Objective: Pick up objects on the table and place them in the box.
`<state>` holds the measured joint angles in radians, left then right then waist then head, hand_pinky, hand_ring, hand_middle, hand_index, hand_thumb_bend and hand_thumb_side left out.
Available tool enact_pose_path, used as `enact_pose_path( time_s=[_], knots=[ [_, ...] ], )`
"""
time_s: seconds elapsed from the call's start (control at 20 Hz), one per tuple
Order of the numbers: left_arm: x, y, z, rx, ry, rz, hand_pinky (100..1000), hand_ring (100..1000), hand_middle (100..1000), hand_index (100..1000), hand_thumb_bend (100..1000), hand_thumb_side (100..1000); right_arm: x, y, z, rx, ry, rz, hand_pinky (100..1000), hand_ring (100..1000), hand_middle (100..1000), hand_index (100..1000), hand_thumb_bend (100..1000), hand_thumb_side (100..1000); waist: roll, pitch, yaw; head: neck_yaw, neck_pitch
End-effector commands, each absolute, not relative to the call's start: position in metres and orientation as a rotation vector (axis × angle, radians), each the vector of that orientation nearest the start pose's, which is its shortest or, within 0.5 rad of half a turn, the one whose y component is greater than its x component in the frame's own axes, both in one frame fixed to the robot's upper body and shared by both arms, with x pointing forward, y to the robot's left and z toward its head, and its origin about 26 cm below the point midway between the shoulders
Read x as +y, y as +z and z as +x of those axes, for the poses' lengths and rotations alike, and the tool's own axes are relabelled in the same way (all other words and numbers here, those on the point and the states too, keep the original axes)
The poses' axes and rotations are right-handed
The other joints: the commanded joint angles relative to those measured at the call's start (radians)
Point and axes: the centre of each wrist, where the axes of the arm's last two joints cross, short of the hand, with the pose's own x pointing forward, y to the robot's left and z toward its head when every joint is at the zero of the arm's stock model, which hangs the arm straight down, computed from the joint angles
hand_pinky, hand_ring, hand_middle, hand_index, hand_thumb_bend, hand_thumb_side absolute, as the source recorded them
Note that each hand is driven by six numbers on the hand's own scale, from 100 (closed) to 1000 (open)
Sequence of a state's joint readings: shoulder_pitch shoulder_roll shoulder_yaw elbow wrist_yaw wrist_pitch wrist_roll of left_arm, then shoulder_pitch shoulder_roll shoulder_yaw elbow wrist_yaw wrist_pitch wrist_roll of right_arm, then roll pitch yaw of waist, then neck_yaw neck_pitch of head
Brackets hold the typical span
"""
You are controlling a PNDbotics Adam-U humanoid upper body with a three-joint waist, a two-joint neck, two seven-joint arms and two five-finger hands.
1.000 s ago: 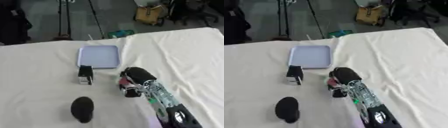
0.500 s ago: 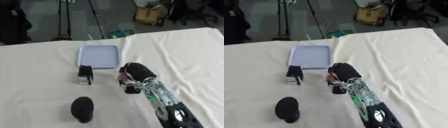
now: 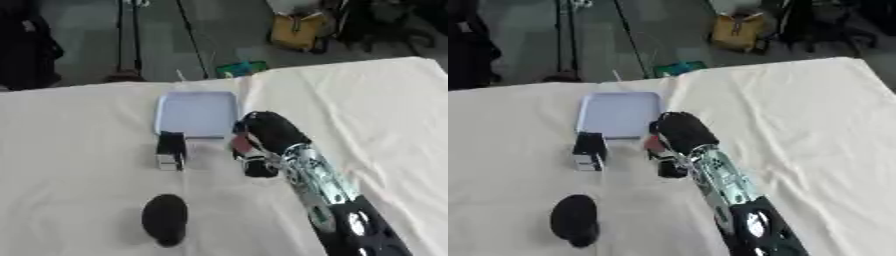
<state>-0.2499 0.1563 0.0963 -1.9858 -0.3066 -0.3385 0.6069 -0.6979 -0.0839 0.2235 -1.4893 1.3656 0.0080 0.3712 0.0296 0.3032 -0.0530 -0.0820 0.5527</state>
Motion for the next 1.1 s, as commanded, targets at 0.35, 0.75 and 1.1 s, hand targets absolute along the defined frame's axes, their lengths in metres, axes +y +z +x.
enact_pose_path(
  time_s=[0.35,0.75,1.1],
  knots=[
    [0.262,0.181,0.296,3.408,-0.491,-0.834,662,698,797,673,100,864,-0.098,0.221,0.399,-1.737,1.491,-1.194,836,802,465,687,100,209,0.002,-0.022,0.016,-0.002,-0.014],
    [0.258,0.18,0.296,3.423,-0.502,-0.801,664,700,798,673,100,864,-0.079,0.221,0.421,-1.685,1.491,-1.198,842,801,458,685,100,234,0.015,-0.017,0.036,-0.021,-0.019],
    [0.255,0.178,0.296,3.44,-0.512,-0.768,666,702,800,674,100,864,-0.07,0.211,0.443,-1.609,1.465,-1.225,848,804,457,686,100,251,0.03,-0.014,0.056,-0.041,-0.028]
  ],
)
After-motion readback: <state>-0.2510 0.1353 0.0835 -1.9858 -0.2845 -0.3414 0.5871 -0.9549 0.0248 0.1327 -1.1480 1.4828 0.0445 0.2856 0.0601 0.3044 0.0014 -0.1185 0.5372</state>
